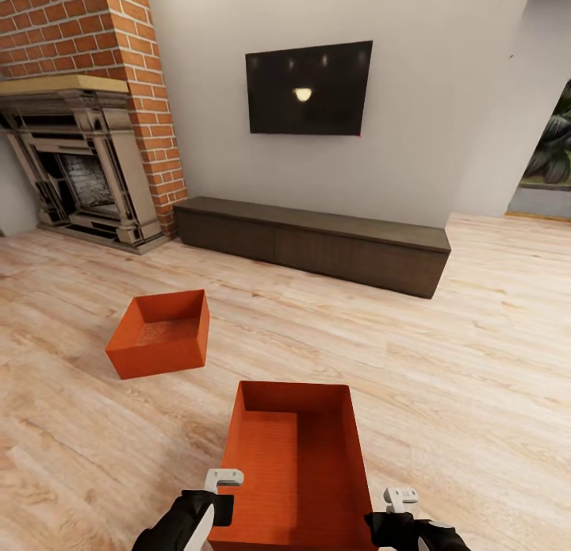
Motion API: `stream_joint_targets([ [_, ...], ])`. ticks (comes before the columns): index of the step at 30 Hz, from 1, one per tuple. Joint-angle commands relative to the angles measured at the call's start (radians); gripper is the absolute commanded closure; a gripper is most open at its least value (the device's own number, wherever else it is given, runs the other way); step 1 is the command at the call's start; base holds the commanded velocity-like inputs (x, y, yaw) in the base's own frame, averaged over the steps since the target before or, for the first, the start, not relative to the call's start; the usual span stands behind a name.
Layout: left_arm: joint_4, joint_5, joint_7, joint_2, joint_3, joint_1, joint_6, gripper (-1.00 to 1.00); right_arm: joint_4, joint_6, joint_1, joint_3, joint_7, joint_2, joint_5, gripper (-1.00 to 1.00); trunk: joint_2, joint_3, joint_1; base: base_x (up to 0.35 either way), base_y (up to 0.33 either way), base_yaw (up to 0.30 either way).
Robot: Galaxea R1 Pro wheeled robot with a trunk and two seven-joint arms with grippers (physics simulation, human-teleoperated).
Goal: Move the two storage containers from the living room to the garage. In the garage, place one container on the floor and stack the other container on top of it (either order is fine).
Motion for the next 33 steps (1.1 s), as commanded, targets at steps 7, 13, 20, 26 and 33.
stream_joint_targets([
  [7,0.000,0.000,0.012,0.003,-0.008,0.000,0.006,1.00,-0.003,0.009,0.000,0.010,0.004,-0.001,-0.024,1.00,0.049,0.021,-0.027,0.000,0.000,0.016],
  [13,0.000,0.000,0.013,0.003,-0.008,0.000,0.006,1.00,-0.003,0.009,0.000,0.010,0.004,-0.001,-0.024,1.00,0.091,0.040,-0.050,0.000,0.000,0.233],
  [20,0.000,0.000,0.014,0.001,-0.008,0.000,0.005,1.00,-0.003,0.009,0.000,0.010,0.003,-0.001,-0.024,1.00,0.140,0.062,-0.077,0.000,0.000,0.292],
  [26,0.000,-0.001,0.014,0.000,-0.008,0.000,0.004,1.00,-0.003,0.009,0.000,0.010,0.003,-0.001,-0.024,1.00,0.182,0.081,-0.100,0.000,0.000,0.297],
  [33,0.000,-0.001,0.014,0.000,-0.008,0.000,0.004,1.00,-0.003,0.009,0.000,0.010,0.003,-0.001,-0.024,1.00,0.231,0.103,-0.127,0.000,0.000,0.298],
])
